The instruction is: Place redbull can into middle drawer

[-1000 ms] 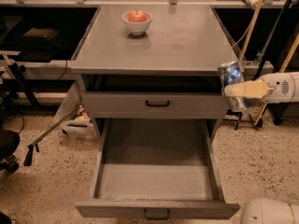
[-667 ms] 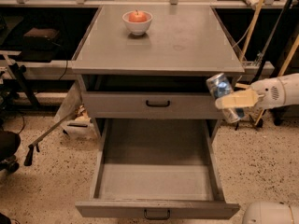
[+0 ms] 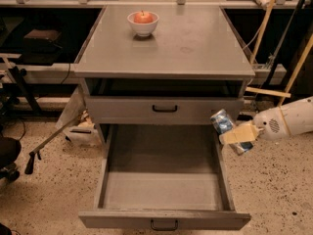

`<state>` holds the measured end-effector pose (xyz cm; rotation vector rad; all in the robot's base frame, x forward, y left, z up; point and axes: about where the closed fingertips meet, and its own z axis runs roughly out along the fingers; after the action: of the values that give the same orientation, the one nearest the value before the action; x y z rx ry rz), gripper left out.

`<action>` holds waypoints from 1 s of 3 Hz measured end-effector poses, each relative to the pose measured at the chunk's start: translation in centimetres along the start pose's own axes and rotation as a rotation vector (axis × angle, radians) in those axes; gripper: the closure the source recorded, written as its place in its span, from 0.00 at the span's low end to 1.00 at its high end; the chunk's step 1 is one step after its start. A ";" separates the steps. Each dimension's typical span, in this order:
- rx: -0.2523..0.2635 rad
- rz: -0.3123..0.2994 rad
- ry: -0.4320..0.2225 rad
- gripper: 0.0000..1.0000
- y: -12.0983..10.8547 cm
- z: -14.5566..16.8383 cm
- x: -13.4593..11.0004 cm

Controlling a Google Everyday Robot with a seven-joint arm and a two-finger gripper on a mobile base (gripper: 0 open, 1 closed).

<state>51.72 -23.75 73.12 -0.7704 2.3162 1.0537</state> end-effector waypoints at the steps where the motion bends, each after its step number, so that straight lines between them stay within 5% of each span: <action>1: -0.064 0.044 0.003 1.00 -0.6 1.2 0.0; 2: -0.215 0.077 0.065 1.00 0.0 4.3 4.3; 3: -0.235 0.096 0.043 1.00 -0.5 5.3 4.3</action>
Offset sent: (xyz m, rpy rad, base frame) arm -0.0931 0.0303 -0.1322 0.2275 0.3787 0.3488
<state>49.86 -21.13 67.09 -0.7825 2.3115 1.3824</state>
